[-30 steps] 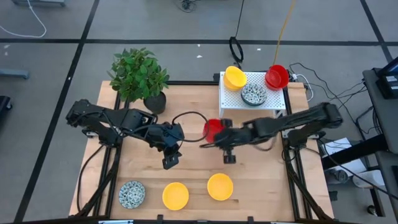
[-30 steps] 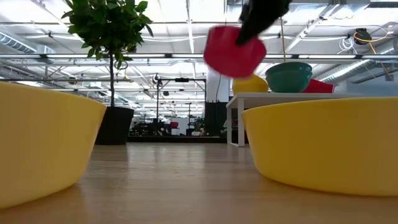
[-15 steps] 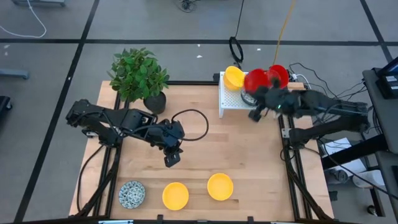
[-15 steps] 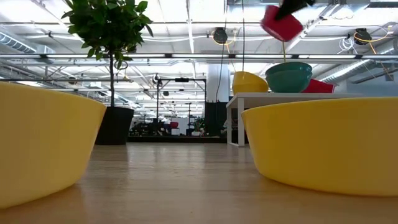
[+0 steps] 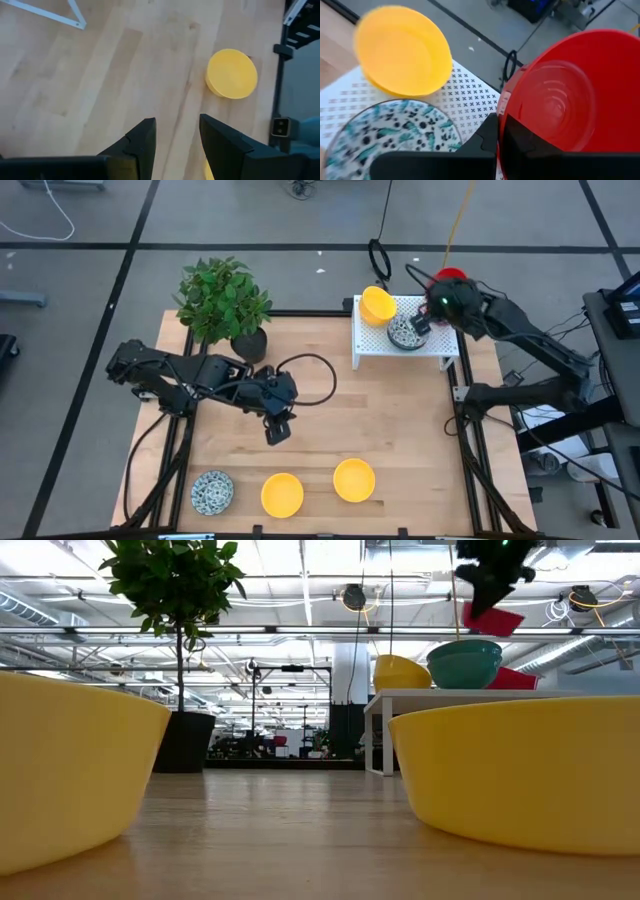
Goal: Pick & Place Mini bowls
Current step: Stack the red bowl on top of the red bowls on the shelf
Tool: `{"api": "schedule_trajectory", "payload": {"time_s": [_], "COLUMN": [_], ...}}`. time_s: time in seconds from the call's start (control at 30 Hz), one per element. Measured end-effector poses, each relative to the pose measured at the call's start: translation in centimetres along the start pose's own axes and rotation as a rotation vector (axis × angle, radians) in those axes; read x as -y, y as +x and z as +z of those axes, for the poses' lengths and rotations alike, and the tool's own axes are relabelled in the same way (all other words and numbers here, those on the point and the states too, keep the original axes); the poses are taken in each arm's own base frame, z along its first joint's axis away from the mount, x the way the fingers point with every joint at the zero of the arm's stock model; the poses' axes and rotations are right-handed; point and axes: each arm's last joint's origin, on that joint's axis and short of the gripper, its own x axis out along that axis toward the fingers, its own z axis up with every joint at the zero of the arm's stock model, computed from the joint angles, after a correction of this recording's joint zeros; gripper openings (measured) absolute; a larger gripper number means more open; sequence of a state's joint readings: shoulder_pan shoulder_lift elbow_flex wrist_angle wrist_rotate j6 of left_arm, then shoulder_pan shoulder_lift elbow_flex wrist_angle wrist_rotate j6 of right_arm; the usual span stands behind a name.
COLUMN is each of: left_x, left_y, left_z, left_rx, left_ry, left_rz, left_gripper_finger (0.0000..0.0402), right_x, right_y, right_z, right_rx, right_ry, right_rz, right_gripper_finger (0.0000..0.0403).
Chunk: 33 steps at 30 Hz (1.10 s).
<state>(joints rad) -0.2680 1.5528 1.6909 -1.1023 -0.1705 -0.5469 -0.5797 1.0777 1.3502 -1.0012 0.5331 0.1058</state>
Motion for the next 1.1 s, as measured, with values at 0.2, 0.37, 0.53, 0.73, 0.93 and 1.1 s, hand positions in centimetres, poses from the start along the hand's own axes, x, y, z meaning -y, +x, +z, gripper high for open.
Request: {"api": "schedule_trajectory", "payload": {"time_s": [0.2, 0.37, 0.53, 0.73, 0.93, 1.1], "left_x": [-0.1, -0.1, -0.1, -0.1, -0.2, -0.8], "left_y": [0.0, 0.0, 0.0, 0.0, 0.0, 0.1], "left_z": [0.0, 0.0, 0.0, 0.0, 0.1, 0.4], "left_rx": [0.008, 0.007, 0.006, 0.005, 0.005, 0.008], "left_ry": [0.022, 0.021, 0.028, 0.090, 0.137, 0.102], "left_rz": [0.014, 0.014, 0.013, 0.013, 0.016, 0.028], "left_gripper_finger": [0.0152, 0.0152, 0.0152, 0.0152, 0.0152, 0.0152], "right_x": [0.2, -0.2, -0.3, 0.5, 1.9, 2.0], "right_y": [3.5, 6.1, 6.8, 5.7, 6.1, 8.1], "right_z": [1.0, 1.1, 0.9, 0.9, 1.6, 1.5], "right_rx": [-0.067, -0.161, -0.202, -0.164, -0.105, -0.163], "right_ry": [-0.014, -0.008, -0.034, -0.034, -0.009, 0.027], "right_rz": [-0.023, -0.010, -0.018, -0.061, -0.231, -0.227], "right_gripper_finger": [0.0000, 0.0000, 0.0000, 0.0000, 0.0000, 0.0000]}}
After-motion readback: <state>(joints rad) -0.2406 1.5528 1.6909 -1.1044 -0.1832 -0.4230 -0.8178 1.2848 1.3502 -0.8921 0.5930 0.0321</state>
